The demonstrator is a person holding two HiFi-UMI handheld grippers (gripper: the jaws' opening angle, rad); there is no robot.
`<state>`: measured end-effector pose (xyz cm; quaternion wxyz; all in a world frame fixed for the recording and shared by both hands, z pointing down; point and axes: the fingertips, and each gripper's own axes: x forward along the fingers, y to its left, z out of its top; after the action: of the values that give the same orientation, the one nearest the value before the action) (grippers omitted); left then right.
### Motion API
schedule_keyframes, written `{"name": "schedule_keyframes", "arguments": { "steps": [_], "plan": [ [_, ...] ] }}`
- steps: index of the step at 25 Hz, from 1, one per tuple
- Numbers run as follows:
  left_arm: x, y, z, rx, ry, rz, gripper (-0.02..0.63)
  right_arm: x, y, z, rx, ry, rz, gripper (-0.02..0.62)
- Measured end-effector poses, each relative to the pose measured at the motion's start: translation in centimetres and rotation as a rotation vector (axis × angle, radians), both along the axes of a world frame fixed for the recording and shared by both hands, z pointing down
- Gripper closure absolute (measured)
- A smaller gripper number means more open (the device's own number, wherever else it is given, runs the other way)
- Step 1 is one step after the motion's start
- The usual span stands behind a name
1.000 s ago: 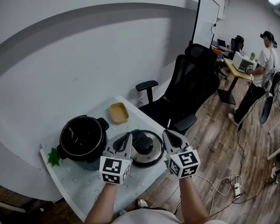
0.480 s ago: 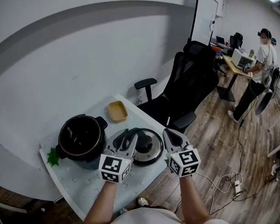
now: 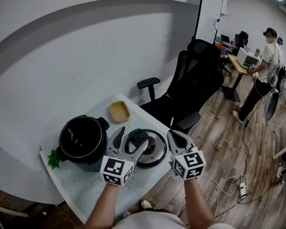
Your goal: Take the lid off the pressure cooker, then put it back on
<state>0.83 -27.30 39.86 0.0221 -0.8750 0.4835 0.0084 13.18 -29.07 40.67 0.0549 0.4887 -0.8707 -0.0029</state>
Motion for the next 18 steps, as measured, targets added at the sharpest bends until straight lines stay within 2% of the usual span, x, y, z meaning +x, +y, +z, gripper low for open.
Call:
{"name": "schedule_keyframes", "arguments": {
  "steps": [8,18],
  "plan": [
    [0.8,-0.6,1.9,-0.059,-0.052,0.042,0.241,0.4,0.2,0.4,-0.008,-0.007,0.008,0.594],
    [3.3,-4.3,7.9,-0.236,-0.17,0.151,0.241,2.2,0.4,2.0,-0.046,-0.014,0.042,0.594]
  ]
}}
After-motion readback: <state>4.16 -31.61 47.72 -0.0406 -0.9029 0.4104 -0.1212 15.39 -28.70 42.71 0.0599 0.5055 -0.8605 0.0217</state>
